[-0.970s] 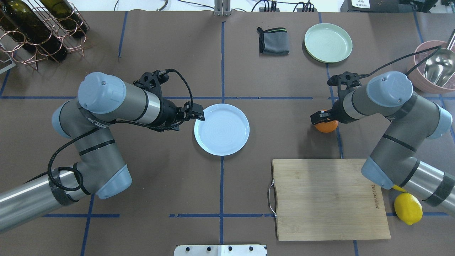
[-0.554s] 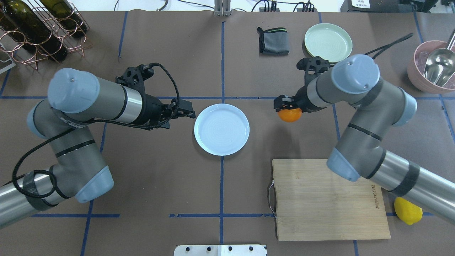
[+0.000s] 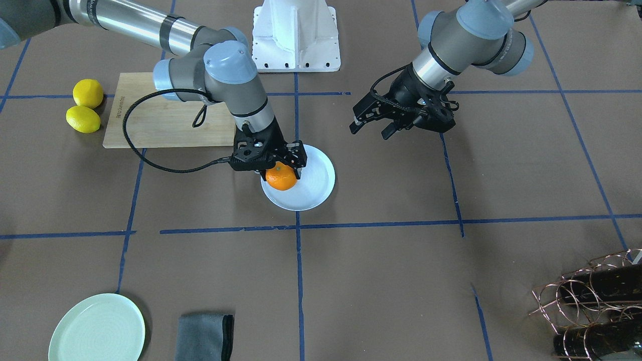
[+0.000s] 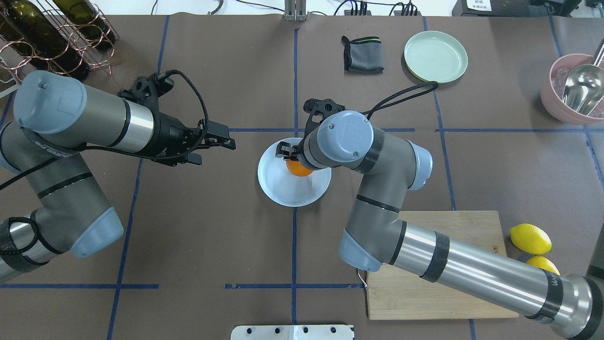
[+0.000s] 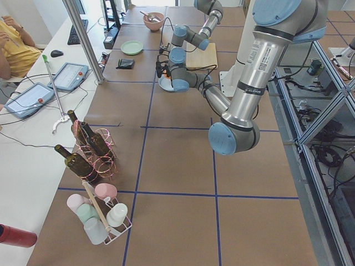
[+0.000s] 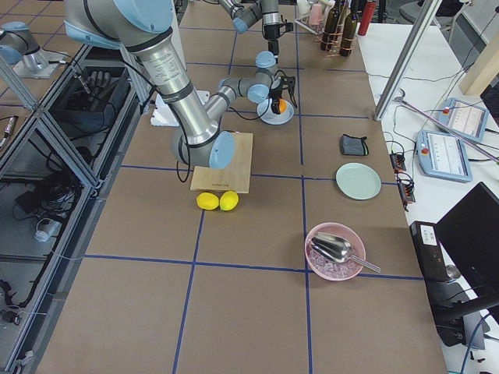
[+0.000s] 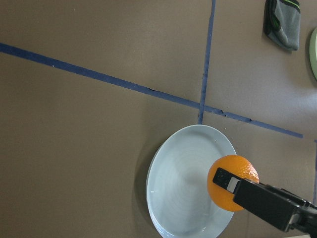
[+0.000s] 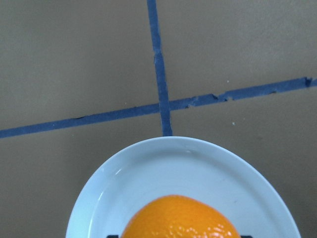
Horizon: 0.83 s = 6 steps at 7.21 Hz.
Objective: Pick orange to plate
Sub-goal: 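Carry the orange with the right gripper over the plate and lower it, then open the right gripper to release the orange onto the plate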
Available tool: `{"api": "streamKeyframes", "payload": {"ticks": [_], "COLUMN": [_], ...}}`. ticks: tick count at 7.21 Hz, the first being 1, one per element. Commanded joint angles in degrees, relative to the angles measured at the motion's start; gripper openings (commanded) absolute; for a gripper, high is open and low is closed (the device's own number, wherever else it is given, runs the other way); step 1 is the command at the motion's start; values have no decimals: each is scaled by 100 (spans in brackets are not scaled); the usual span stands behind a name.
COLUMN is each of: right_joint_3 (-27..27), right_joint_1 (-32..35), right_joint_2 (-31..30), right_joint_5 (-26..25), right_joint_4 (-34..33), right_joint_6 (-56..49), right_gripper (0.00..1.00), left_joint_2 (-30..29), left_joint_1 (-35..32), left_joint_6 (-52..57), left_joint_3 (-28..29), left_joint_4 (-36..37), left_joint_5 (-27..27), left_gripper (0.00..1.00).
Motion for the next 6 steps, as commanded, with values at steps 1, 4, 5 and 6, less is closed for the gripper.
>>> {"api": "streamKeyframes", "payload": {"ticks": [1, 4, 5, 6], "right_joint_3": [-222, -223, -223, -214], "right_joint_1": [-210, -210, -210, -210], "right_joint_2": [55, 64, 73, 99], "right_joint_5": [-209, -217, -217, -217], "right_joint_4": [73, 65, 74, 74], "right_joint_6": [31, 31, 48, 83], "right_gripper": [8, 100, 100, 100], "left_joint_2": [0, 0, 0, 0], "left_joint_1": [-8, -8, -8, -8], "left_joint_6": [6, -3, -3, -3], "left_joint_3": [66, 50, 32, 15], "left_joint_4": [-4, -4, -4, -4], "left_joint_5": [1, 1, 1, 1], "left_gripper": [100, 100, 100, 100]}}
